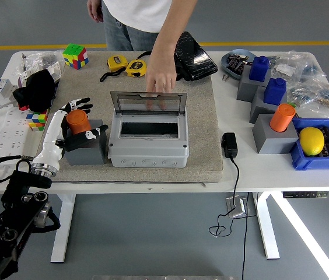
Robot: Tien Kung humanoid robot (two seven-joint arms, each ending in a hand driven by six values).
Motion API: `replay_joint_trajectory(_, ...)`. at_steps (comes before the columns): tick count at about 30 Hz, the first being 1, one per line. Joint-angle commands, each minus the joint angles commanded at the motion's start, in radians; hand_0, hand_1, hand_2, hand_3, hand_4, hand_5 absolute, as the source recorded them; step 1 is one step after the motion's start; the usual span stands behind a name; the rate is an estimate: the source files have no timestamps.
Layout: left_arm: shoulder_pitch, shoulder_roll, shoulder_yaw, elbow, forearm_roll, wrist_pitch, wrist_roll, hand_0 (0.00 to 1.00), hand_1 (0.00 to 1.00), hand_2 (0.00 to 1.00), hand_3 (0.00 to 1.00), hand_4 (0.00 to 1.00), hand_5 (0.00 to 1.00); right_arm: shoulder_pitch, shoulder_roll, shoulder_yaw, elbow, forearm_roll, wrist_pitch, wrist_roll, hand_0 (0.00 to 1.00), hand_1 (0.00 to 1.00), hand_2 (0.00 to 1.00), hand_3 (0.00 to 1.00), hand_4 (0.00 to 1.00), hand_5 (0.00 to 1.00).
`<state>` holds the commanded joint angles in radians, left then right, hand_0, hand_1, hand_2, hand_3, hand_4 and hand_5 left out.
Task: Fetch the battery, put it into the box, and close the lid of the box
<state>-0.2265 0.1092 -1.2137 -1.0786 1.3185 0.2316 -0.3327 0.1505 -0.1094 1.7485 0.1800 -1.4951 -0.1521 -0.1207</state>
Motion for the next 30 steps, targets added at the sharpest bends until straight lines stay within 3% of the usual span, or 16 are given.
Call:
replay_joint_trajectory(8, 0.0, -0.002, 0.01, 0.001, -0.02, 0.034, -0.01, 0.584, 0.685, 0.671, 0.699, 0.998, 0.029, -0.001, 0.0, -0.002, 0.0, 0.001, 0.0, 0.0, 0.85, 0.837, 0.798, 0.817, 0.998, 0.998)
replay_joint_trajectory(9, -0.001, -0.003, 0.01, 0.002, -0.023, 0.037, -0.013, 0.473, 0.601, 0.532, 0.539, 0.998, 0.041, -0.001, 0.0, -0.002, 0.0, 0.001, 0.0, 0.0, 0.85, 0.838, 0.798, 0.817, 0.998, 0.998)
replay_joint_trajectory(14, -0.003, -0.004, 0.013, 0.002, -0.028, 0.049, -0.017, 0.473, 0.601, 0.532, 0.539, 0.998, 0.041, 0.001, 0.001, -0.003, 0.0, 0.002, 0.0, 0.0, 0.85, 0.838, 0.798, 0.817, 0.998, 0.998)
replay_joint_trajectory(15, -0.003, -0.004, 0.013, 0.002, -0.029, 0.052, -0.018, 0.409, 0.536, 0.487, 0.477, 0.998, 0.047, 0.001, 0.001, -0.002, 0.0, 0.002, 0.0, 0.0, 0.849, 0.838, 0.798, 0.817, 0.998, 0.998)
replay_joint_trajectory(30, -0.006, -0.01, 0.013, 0.012, -0.03, 0.068, -0.022, 0.383, 0.527, 0.484, 0.475, 0.998, 0.052, 0.003, 0.0, 0.0, 0.0, 0.001, 0.0, 0.0, 0.849, 0.838, 0.798, 0.817, 0.998, 0.998)
